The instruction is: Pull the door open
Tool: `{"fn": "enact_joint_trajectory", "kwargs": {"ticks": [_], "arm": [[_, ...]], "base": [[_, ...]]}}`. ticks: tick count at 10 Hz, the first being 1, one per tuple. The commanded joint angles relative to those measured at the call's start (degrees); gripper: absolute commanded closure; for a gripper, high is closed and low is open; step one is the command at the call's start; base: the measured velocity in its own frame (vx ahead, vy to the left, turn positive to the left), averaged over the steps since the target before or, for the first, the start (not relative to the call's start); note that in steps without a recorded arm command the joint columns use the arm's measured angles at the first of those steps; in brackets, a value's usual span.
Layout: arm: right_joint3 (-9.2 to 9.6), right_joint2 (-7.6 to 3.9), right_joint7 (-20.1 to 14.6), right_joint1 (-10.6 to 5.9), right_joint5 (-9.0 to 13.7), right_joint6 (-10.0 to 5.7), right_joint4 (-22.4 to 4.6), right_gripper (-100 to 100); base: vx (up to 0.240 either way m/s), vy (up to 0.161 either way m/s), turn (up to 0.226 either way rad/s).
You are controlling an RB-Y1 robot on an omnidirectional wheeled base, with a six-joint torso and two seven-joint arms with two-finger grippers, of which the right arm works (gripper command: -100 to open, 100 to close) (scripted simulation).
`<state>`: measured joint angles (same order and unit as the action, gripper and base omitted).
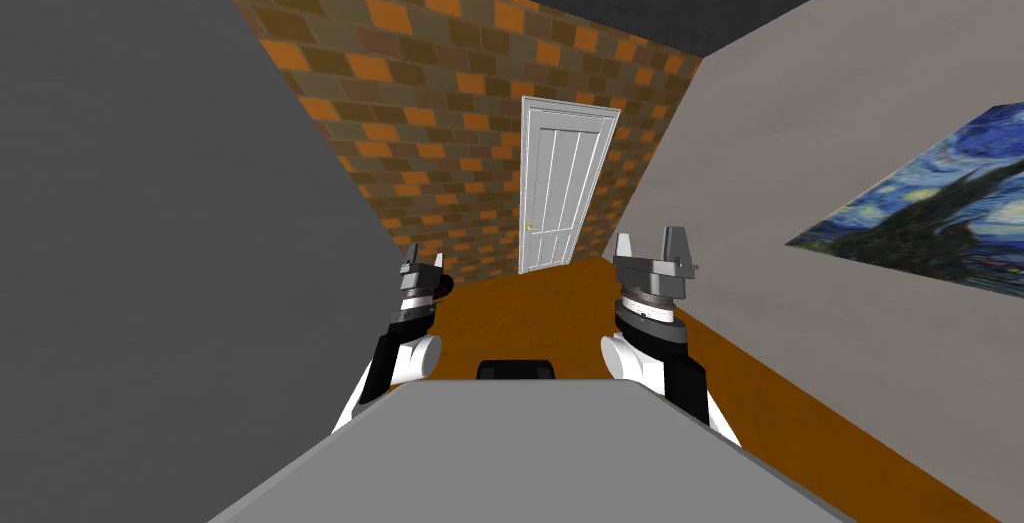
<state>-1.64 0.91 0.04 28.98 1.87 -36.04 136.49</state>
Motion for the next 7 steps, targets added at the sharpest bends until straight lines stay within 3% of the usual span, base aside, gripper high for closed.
{"fn": "enact_joint_trajectory", "kwargs": {"ticks": [1,7], "arm": [[-0.11,-0.62,-0.5,-0.68,-0.3,-0.31,-2.0,-100],[-0.51,-2.43,-2.3,-3.16,-1.2,-1.46,-9.3,-100]], "base": [[0.048,-0.006,0.018],[0.102,-0.008,0.025]]}}
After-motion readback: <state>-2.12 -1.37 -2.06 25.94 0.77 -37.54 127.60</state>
